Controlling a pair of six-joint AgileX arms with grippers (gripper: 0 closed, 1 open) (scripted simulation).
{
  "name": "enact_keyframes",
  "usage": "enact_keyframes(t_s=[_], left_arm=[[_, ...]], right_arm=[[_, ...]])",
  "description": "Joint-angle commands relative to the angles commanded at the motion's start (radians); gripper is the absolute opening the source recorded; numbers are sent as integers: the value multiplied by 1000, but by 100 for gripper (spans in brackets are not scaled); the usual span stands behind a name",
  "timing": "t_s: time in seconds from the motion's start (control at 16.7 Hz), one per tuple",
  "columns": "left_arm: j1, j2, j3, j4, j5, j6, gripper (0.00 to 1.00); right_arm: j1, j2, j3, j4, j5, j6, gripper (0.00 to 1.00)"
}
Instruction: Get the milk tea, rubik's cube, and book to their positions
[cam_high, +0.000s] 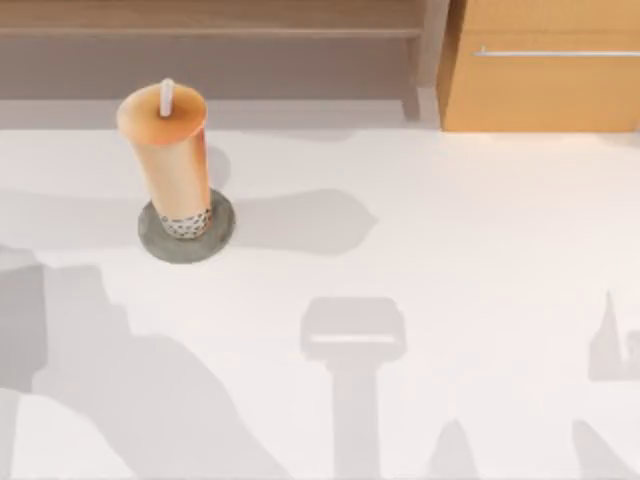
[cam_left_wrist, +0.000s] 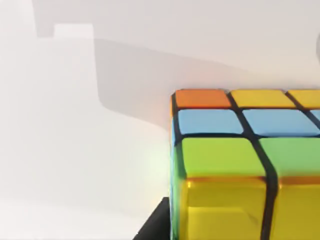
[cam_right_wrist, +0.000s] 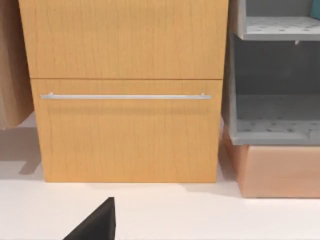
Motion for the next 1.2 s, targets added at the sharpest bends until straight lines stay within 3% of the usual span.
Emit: enact_keyframes(t_s=[0.78,1.2], left_arm=[[-3,-45,72,-114,1,-1,0],[-5,-57,84,-44,28,-5,0]], right_arm=[[0,0,0,0,0,0,100],[0,0,0,0,0,0,100]])
